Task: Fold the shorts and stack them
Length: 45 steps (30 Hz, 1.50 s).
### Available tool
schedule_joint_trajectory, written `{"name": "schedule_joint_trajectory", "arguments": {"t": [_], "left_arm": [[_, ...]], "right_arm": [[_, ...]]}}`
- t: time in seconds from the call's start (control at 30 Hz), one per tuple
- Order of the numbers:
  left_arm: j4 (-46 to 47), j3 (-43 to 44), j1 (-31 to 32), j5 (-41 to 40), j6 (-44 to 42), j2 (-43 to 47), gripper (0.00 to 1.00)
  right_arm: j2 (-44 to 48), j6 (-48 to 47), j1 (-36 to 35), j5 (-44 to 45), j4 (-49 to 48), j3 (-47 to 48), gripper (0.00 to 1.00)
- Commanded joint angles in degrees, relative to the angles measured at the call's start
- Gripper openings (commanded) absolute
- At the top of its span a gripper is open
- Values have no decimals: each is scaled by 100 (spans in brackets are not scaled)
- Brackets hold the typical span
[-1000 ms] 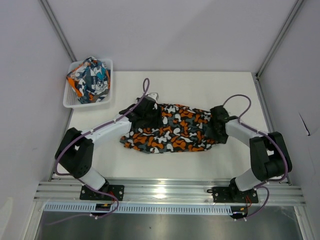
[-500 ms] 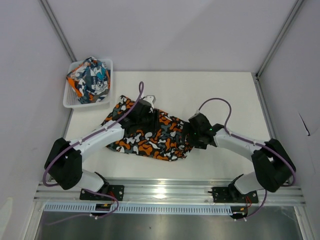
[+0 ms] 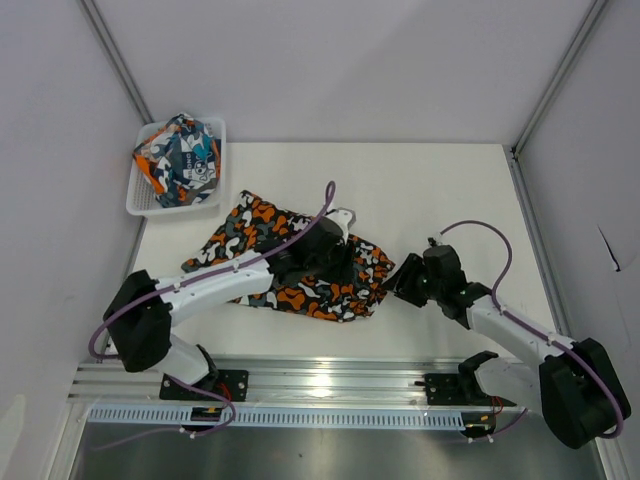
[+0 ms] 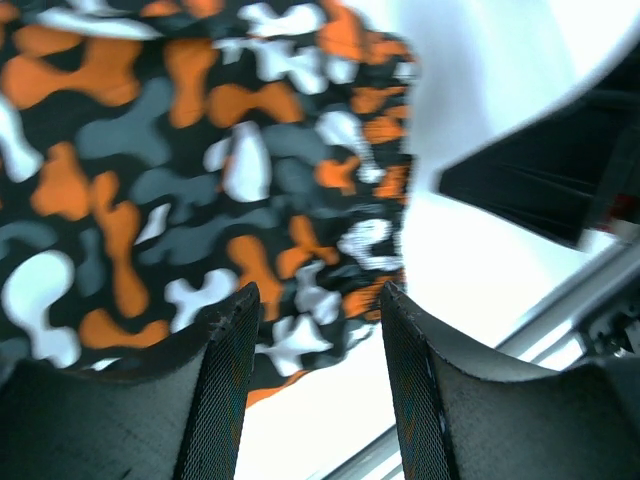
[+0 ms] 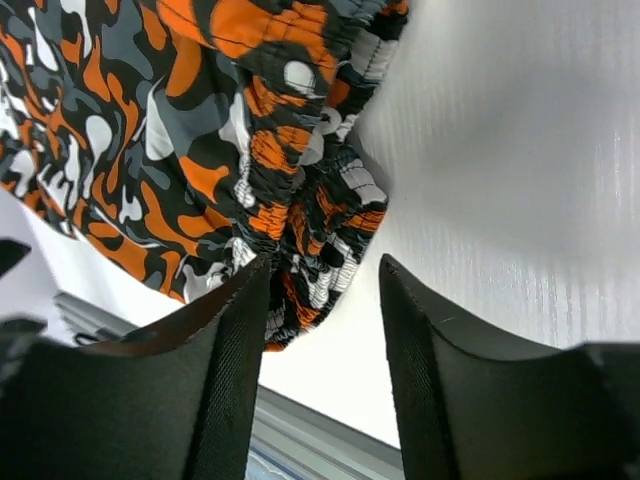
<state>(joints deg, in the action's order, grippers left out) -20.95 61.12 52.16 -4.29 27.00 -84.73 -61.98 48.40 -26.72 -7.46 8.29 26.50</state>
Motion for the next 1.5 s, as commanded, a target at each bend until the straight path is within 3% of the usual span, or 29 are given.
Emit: {"name": "schedule_joint_trajectory", "arguments": {"t": [0.0, 0.1, 0.3, 0.57, 0.77, 0.93, 1.2, 1.4, 1.47], "left_arm": [[-76, 531, 355, -300, -221, -193, 55], [-172, 751, 566, -440, -309, -404, 55], [-418, 1112, 874, -590, -547, -790, 55], [-981, 1683, 1050, -1064, -521, -1494, 54], [-1051, 1789, 1103, -1117, -538, -1696, 53], [-1183, 1921, 1208, -1214, -573, -1854, 53], [-1280, 2097, 1297, -1284, -608, -2065, 52], [-1385, 2325, 1349, -1372, -696, -2285, 52], [-1499, 2518, 1349, -1504, -731, -2443, 52]], "right_arm": [[-113, 554, 237, -658, -1028, -373, 48], [-122, 1179, 316, -871, -1708, -725, 42], [-122, 846, 289, -159, -908, -470, 37], [-297, 1549, 501, -914, -2120, -954, 37], [-639, 1830, 431, -844, -2455, -989, 37], [-939, 1962, 361, -713, -2727, -998, 28], [-1519, 2068, 264, -634, -3114, -971, 26], [-1748, 2164, 229, -546, -3483, -1094, 3], [-1739, 2200, 202, -511, -3536, -1130, 0]]}}
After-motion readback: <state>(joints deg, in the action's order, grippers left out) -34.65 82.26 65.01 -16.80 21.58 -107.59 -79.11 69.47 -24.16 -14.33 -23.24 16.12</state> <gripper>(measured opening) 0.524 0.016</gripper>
